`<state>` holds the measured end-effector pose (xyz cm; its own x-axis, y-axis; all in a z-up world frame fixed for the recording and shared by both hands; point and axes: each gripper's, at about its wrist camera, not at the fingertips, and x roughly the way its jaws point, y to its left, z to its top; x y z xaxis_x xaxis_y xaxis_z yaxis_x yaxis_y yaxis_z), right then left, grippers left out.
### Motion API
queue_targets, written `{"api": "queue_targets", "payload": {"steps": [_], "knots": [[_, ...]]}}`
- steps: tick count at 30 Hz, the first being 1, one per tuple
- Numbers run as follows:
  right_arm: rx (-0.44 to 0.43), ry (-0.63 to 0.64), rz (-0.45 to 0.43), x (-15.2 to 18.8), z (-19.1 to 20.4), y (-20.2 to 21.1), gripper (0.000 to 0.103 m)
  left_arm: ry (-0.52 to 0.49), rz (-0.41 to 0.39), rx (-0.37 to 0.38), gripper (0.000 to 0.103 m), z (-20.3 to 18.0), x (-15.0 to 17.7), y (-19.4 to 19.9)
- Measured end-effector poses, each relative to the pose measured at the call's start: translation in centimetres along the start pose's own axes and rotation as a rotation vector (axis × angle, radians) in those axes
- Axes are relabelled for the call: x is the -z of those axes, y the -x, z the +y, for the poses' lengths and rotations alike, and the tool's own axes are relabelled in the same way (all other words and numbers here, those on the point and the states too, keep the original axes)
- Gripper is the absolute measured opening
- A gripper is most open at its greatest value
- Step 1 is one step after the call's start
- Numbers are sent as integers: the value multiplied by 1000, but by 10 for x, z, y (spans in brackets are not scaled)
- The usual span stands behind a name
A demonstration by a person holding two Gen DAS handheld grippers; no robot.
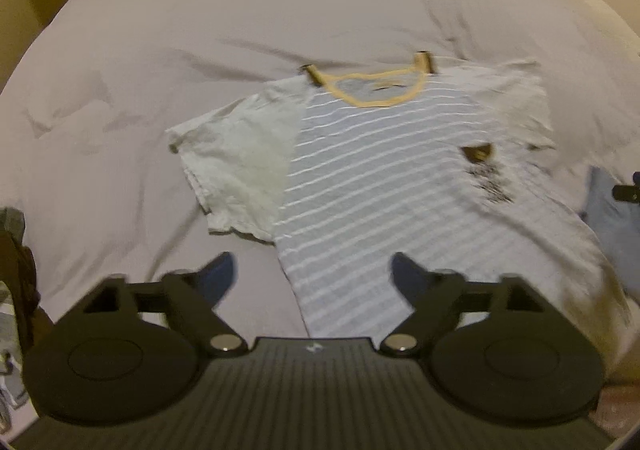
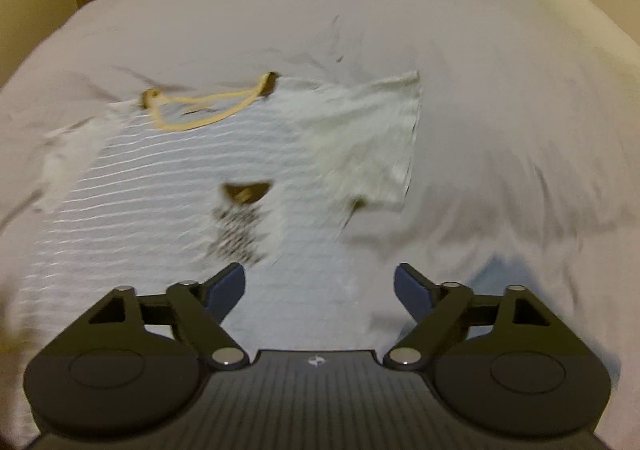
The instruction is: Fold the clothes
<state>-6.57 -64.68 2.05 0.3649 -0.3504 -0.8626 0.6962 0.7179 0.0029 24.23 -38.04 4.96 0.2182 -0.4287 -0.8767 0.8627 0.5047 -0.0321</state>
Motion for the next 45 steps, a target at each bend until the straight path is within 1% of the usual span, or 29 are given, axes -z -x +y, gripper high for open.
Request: {"api": "queue_targets", "payload": {"steps": [1, 4, 5, 7, 8, 11, 12, 15, 19, 23, 26, 34, 45], "knots": [[-9, -18, 2, 9, 9, 14, 87, -24, -4, 15, 101, -4, 5, 10], [-38, -52, 16, 39, 38, 55, 88, -146, -22, 41, 102, -18, 28, 40], [-34, -49, 21, 47, 49, 68, 88, -184, -28, 46, 102, -20, 37, 49], [-25, -43, 31, 64, 71, 94, 88, -226, -43, 72, 102, -21, 55, 69], [-20, -40, 36, 73, 82, 108, 88, -237, -49, 88, 102, -20, 66, 80], [29, -47, 59, 99, 110, 147, 89, -262, -57, 131, 102, -12, 93, 113], [30, -62, 52, 107, 118, 163, 89, -269, -59, 143, 102, -10, 101, 124], [23, -82, 47, 125, 143, 197, 89, -263, -75, 143, 102, -1, 120, 154], [31, -81, 38, 140, 171, 228, 89, -237, -95, 180, 102, 8, 132, 170], [31, -90, 31, 151, 186, 243, 89, -204, -103, 195, 102, 12, 138, 172], [41, -96, 32, 157, 192, 249, 89, -166, -95, 226, 102, 11, 141, 171], [70, -101, 19, 166, 198, 254, 89, -169, -78, 258, 102, 1, 148, 169], [76, -101, 54, 176, 205, 251, 89, -194, -64, 271, 102, -4, 153, 165]]}}
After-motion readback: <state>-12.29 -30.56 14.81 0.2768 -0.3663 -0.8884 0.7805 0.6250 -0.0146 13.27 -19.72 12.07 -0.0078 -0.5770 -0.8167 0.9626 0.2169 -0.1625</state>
